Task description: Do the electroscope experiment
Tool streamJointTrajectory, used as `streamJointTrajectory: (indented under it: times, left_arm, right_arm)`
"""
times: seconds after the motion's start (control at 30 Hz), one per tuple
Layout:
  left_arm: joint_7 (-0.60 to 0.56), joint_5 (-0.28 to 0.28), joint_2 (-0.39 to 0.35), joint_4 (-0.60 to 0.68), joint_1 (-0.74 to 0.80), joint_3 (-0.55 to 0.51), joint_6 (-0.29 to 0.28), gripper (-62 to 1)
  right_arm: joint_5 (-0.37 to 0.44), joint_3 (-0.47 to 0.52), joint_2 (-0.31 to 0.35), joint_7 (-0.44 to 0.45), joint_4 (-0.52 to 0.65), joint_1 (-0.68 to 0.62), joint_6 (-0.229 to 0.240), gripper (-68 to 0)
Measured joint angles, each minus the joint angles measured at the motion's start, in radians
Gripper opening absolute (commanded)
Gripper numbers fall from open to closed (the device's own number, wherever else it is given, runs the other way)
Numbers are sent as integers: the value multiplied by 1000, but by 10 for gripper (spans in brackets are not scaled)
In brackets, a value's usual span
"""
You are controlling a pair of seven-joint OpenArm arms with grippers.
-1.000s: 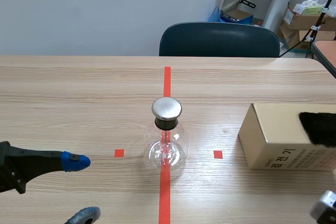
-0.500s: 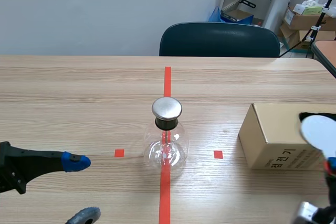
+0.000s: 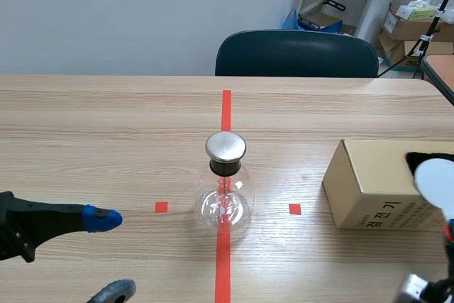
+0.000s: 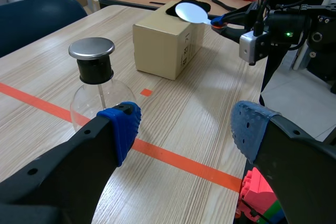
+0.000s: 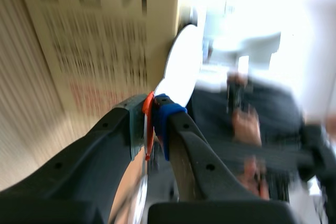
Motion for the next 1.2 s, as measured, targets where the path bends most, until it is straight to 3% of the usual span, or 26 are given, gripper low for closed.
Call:
streamJointTrajectory:
  times: [0.07,0.13,0.27,0.37,0.53,0.67,0.77,1.0,1.2]
  left_arm:
    - [0,0,0,0,0,0,0,-217]
    - [0,0,0,0,0,0,0,-217]
    - [0,0,0,0,0,-24,0,-223]
    - [0,0,0,0,0,-42,0,-234]
    - [42,0,26,0,0,-60,12,-443]
    - [158,0,90,0,0,-70,56,-499]
    - [188,3,135,-2,0,-73,59,-537]
    - [187,8,179,-68,-2,-94,74,-554]
    - [208,16,251,-140,-3,-162,75,-554]
  right_arm:
    - [5,2,0,-105,1,0,2,-658]
    - [6,6,0,-126,1,0,7,-658]
    - [2,7,3,45,1,0,10,-658]
    - [2,6,2,78,1,0,10,-658]
    - [2,6,2,60,1,0,10,-658]
    - [3,6,2,51,2,0,10,-658]
    - [14,6,2,50,2,0,10,-658]
    - [40,6,3,25,17,0,-9,-658]
    - [108,6,18,1,136,-3,-2,-658]
